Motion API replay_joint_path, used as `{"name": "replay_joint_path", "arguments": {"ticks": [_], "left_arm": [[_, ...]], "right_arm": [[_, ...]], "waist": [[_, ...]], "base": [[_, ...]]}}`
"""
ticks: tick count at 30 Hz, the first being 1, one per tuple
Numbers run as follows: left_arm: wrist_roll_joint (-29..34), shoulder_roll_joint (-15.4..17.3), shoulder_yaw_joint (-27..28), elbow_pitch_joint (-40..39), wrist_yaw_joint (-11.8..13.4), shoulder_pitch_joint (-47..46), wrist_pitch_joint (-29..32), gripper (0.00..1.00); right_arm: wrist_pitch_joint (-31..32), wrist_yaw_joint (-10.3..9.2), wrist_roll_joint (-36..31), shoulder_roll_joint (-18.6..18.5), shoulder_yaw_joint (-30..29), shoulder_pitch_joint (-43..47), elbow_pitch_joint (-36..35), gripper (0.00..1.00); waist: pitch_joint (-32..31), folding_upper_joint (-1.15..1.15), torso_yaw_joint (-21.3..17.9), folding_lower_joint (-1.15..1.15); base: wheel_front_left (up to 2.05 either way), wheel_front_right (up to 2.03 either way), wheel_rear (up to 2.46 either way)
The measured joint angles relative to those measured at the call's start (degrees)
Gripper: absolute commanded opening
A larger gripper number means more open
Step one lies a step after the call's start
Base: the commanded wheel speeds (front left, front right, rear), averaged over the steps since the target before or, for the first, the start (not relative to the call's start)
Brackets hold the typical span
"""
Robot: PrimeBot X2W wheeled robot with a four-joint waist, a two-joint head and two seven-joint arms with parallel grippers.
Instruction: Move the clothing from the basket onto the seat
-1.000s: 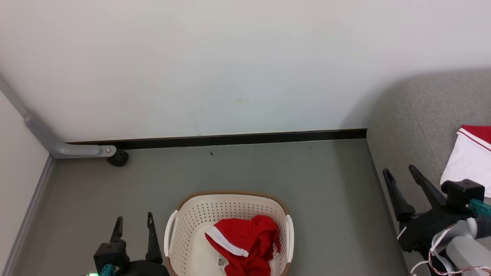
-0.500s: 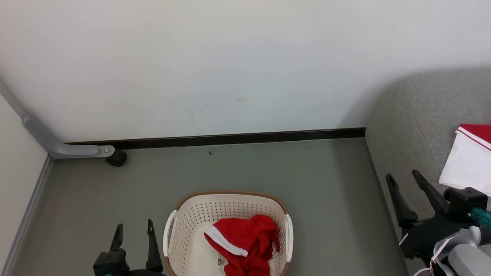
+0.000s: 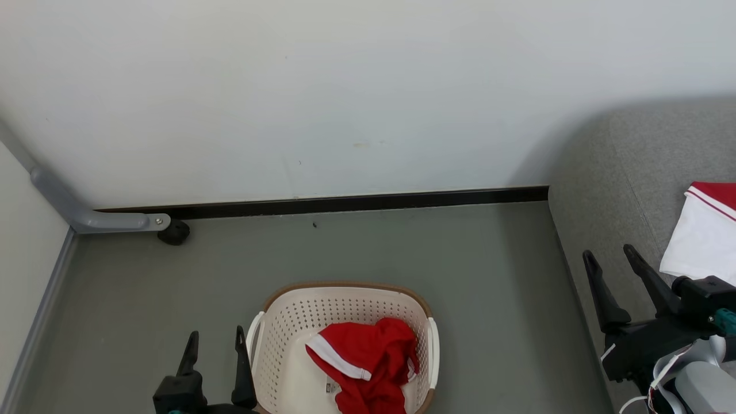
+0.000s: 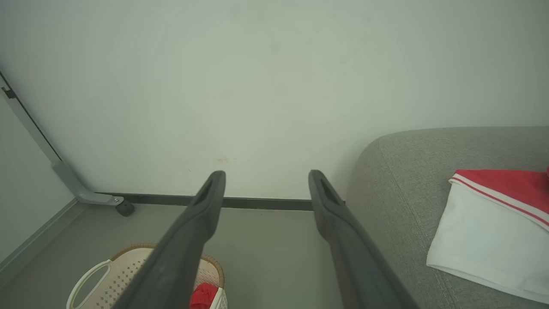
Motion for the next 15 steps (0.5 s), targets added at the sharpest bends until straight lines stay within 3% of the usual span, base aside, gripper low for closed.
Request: {"name": "replay_joint_path", "arguments": {"ticks": [15], "left_arm": [[-2.8,0.2,-6.8,-0.8,0.0,-0.2,0.0,1.0]], "right_arm": [[0.0,0.8,-1.5,-0.8,-4.4,0.3,-5.6,1.0]], "waist": [[5.4,0.0,-1.0,0.0]], "base": [[0.0,0.0,0.0]]}}
